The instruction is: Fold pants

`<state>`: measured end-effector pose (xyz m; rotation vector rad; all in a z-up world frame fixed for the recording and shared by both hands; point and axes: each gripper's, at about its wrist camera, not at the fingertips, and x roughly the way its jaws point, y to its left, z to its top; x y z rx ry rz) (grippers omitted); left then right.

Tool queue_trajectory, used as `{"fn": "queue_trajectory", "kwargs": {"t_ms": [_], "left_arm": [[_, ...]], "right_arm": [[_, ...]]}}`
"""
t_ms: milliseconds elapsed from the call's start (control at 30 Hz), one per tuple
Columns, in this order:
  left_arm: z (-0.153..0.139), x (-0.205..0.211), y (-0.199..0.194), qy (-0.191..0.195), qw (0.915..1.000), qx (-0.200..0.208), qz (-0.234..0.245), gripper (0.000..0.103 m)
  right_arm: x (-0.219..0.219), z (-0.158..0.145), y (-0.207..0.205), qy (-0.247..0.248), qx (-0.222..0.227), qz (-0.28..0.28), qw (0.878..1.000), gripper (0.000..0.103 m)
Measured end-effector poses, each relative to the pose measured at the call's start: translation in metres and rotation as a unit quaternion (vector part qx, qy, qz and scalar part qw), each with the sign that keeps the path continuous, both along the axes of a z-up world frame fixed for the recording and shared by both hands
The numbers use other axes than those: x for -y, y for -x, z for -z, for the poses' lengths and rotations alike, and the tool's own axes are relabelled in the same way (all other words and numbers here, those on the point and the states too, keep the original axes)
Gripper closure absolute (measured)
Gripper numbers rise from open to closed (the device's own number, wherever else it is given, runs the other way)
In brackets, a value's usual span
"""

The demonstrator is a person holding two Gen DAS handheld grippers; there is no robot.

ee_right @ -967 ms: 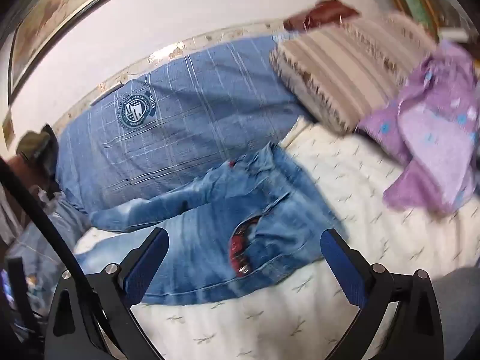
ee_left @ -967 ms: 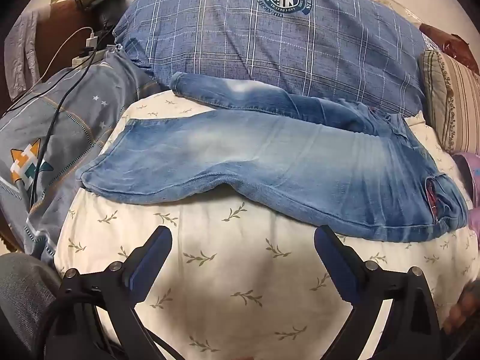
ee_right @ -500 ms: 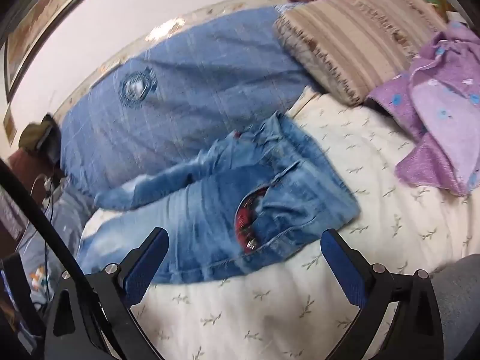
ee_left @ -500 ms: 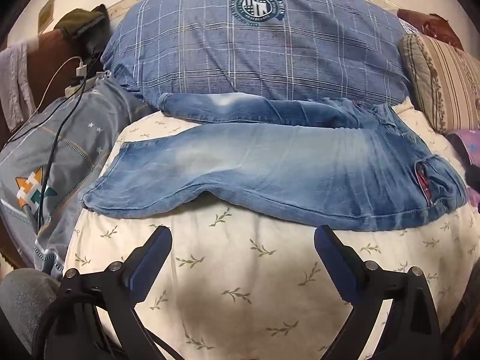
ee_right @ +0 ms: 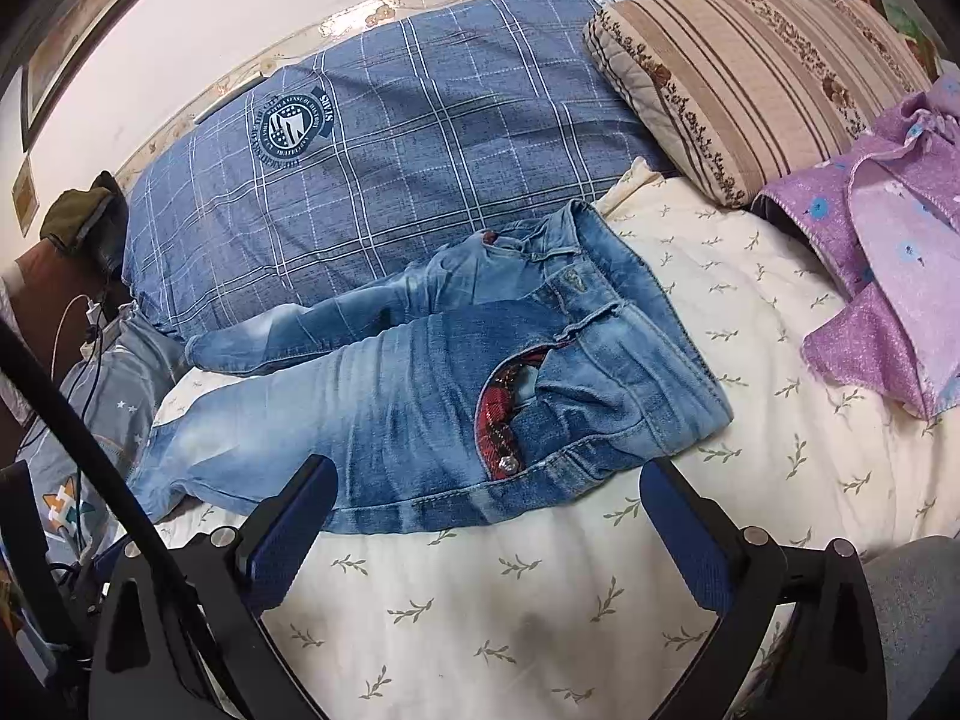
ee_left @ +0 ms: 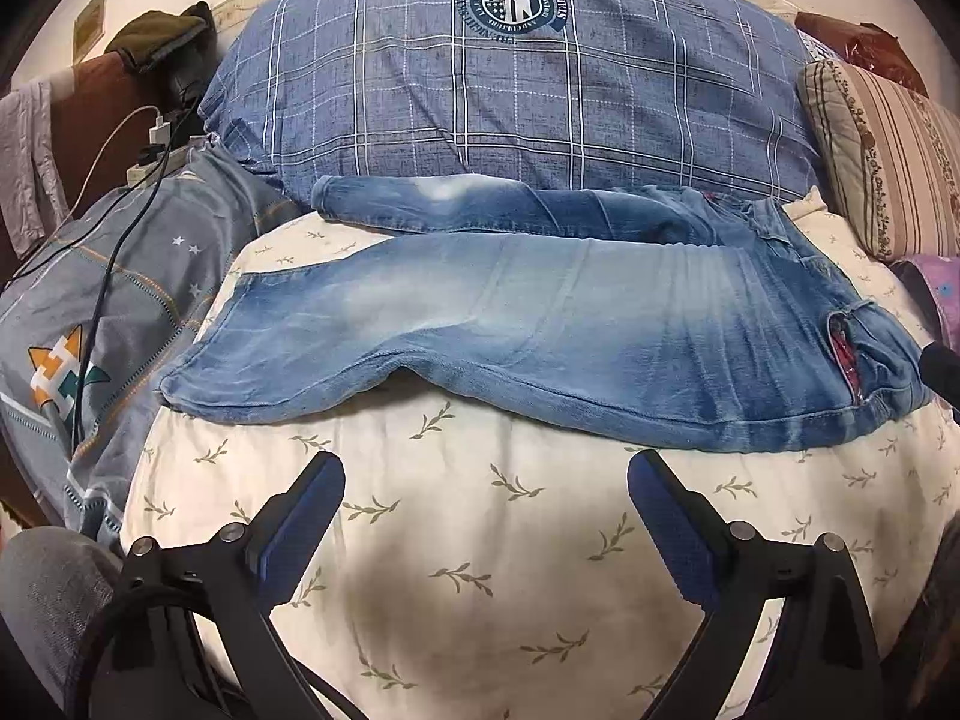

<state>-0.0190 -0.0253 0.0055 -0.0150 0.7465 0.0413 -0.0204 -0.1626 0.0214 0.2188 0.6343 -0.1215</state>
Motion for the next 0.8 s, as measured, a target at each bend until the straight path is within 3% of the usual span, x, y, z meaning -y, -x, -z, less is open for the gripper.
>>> {"fn": "queue_trajectory", "kwargs": {"t_ms": [67, 800], "left_arm": [[0.0009, -0.0005, -0.0019, -0.011, 0.9997, -0.019, 0.012, 0.008], [0.0024, 0.0009, 0.0054, -0.019, 0.9995, -0.01, 0.023, 0.01]], "right_arm": [[0.0003, -0.0005, 0.0003, -0.002, 0.001, -0.002, 1.0, 0.004], [0.0017, 0.0035, -0.0006, 0.002, -0.009, 0.006, 1.0, 0.008]]}}
